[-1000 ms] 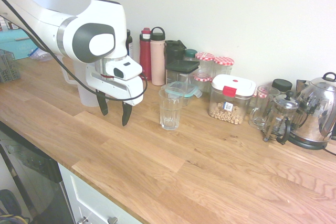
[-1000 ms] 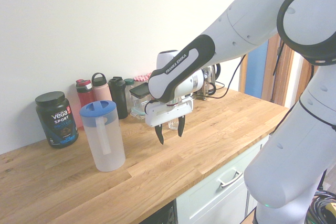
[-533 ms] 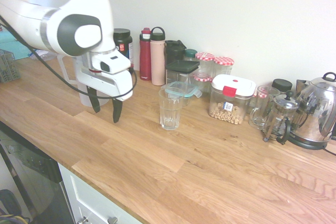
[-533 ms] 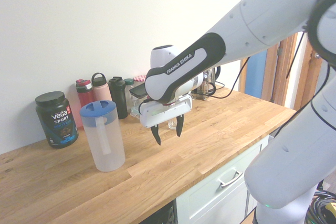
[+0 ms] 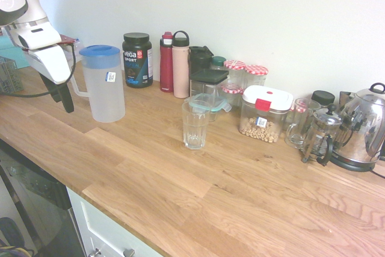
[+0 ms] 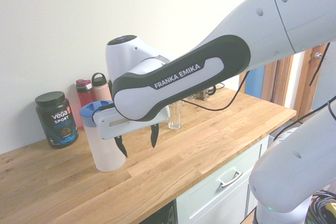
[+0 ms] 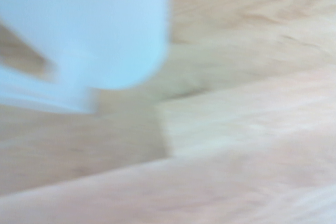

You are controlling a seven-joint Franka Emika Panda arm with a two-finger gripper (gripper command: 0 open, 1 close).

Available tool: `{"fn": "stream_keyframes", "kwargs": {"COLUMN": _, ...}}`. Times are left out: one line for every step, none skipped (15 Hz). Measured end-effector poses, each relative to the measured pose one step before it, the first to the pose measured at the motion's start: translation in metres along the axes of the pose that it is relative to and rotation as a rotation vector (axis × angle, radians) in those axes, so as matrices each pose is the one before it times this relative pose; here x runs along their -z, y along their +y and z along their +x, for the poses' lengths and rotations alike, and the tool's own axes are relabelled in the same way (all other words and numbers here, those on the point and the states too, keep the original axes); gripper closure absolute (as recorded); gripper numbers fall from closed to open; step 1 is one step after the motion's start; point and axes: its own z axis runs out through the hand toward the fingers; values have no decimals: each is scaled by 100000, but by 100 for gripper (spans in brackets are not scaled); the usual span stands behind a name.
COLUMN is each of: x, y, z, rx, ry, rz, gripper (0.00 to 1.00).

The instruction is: Pour me some water

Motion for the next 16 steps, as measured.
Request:
{"fn": "stream_keyframes", "kwargs": {"x": 363, "y": -1233, "z": -604, "rx": 553, "ry": 325, "rz": 1644, "gripper": 0}}
{"fn": "stream_keyframes", "kwargs": {"x": 207, "y": -1325, "z": -397, "rx": 711, "ry": 960, "rz": 1893, "gripper": 0}}
{"fn": "stream_keyframes", "kwargs": {"x": 44, "y": -1249, "z": -186, "rx": 535, "ry": 1191, "rz": 1710, "gripper": 0}}
{"fn": "stream_keyframes", "kwargs": {"x": 75, "y": -1187, "z": -40, "rx": 275, "ry": 1890, "rz": 1759, "gripper": 0}}
{"fn": "stream_keyframes", "kwargs": {"x": 152, "y": -1104, "z": -30, "rx": 202, "ry": 2355, "rz": 2021, "gripper": 0}}
{"fn": "stream_keyframes", "kwargs": {"x": 186, "y": -1019, "z": -30, "rx": 498, "ry": 2831, "rz": 1868, "gripper": 0}}
{"fn": "stream_keyframes", "kwargs": {"x": 208, "y": -900, "z": -72, "rx": 232, "ry": 2981, "rz": 1803, "gripper": 0}}
{"fn": "stream_keyframes", "kwargs": {"x": 119, "y": -766, "z": -64, "rx": -7, "ry": 3288, "rz": 1520, "gripper": 0}}
{"fn": "stream_keyframes", "kwargs": {"x": -10, "y": -648, "z": -56, "rx": -554, "ry": 2674, "rz": 1144, "gripper": 0}}
{"fn": "stream_keyframes", "kwargs": {"x": -141, "y": -506, "z": -26, "rx": -541, "ry": 1444, "rz": 513, "gripper": 100}}
{"fn": "stream_keyframes", "kwargs": {"x": -236, "y": -417, "z": -125, "rx": -348, "ry": 727, "rz": 159, "gripper": 100}}
{"fn": "stream_keyframes", "kwargs": {"x": -300, "y": -316, "z": -217, "rx": -422, "ry": 242, "rz": 243, "gripper": 100}}
{"fn": "stream_keyframes", "kwargs": {"x": -413, "y": -186, "z": -258, "rx": -652, "ry": -387, "rz": -45, "gripper": 100}}
{"fn": "stream_keyframes", "kwargs": {"x": -351, "y": -222, "z": -140, "rx": -686, "ry": -754, "rz": 14, "gripper": 100}}
{"fn": "stream_keyframes", "kwargs": {"x": -374, "y": -120, "z": -34, "rx": -512, "ry": -697, "rz": 49, "gripper": 100}}
{"fn": "stream_keyframes", "kwargs": {"x": -397, "y": -56, "z": 45, "rx": -152, "ry": -46, "rz": -185, "gripper": 100}}
